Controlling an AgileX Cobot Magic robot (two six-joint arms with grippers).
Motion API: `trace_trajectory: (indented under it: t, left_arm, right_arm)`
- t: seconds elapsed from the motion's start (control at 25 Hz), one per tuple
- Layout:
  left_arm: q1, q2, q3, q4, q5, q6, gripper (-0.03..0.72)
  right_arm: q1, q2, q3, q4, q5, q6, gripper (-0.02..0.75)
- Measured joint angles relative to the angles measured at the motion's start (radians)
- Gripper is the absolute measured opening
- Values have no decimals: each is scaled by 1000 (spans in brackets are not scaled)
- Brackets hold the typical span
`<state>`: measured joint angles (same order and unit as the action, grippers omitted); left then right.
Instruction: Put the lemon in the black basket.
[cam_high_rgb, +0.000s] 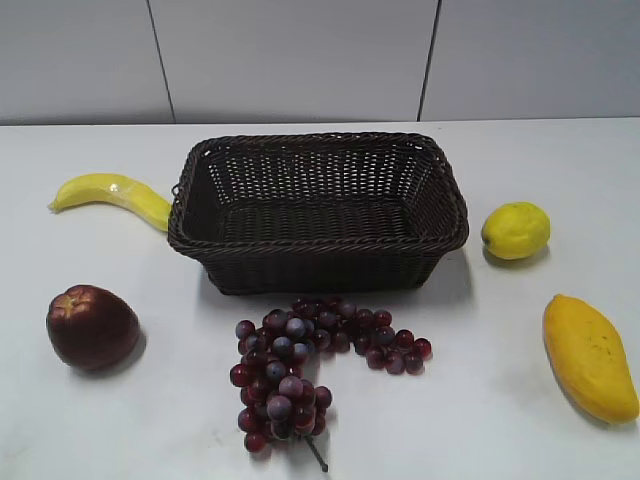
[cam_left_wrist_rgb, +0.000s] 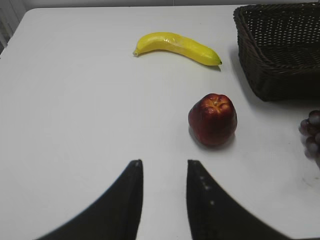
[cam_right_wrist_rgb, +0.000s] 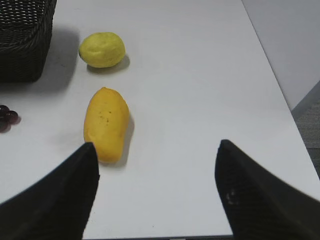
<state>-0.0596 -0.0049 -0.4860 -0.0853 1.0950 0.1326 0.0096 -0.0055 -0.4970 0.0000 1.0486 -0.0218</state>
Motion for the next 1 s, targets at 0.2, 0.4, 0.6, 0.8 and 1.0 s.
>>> trace_trajectory:
  t: [0.2, 0.4, 0.6, 0.8, 1.0]
  left_arm:
    - [0, 0, 0, 0, 0, 0, 237]
    - [0, 0, 0, 0, 0, 0, 232]
    - [0, 0, 0, 0, 0, 0, 230]
    - [0, 0, 0, 0, 0, 0, 230]
    - [0, 0, 0, 0, 0, 0, 230]
  right_arm:
    - [0, 0, 0, 0, 0, 0, 590]
    - [0, 0, 0, 0, 0, 0, 590]
    - [0, 0, 0, 0, 0, 0, 590]
    - [0, 0, 0, 0, 0, 0, 590]
    - [0, 16, -1, 0, 0, 3, 590]
